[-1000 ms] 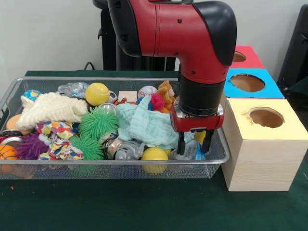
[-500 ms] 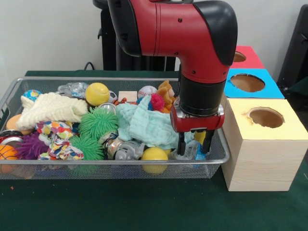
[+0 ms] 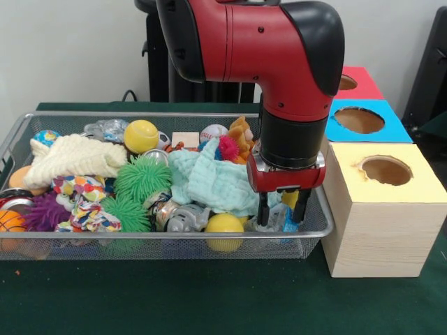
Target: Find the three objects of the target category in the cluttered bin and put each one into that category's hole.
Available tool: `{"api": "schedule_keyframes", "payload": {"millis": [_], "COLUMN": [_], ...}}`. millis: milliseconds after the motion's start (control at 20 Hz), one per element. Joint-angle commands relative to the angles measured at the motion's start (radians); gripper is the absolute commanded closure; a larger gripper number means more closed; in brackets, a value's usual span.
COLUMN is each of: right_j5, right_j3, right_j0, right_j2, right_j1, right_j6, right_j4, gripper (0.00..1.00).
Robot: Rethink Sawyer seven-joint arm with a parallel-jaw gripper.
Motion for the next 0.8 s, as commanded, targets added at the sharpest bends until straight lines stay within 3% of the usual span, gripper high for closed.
{"api": "schedule_keyframes", "payload": {"millis": [50, 100, 800], "right_j5": [-0.041, -0.045, -0.045], "right_j3": [0.023, 0.026, 0.049], "right_j0": [-0.015, -0.014, -0.019], "right_j2": [0.026, 0.026, 0.027], "right_j1": [0.033, 0.033, 0.027], "right_j6": [0.048, 0.050, 0.052], "right_j4": [-0.061, -0.062, -0.060], "gripper": [0.00, 1.00, 1.00]}}
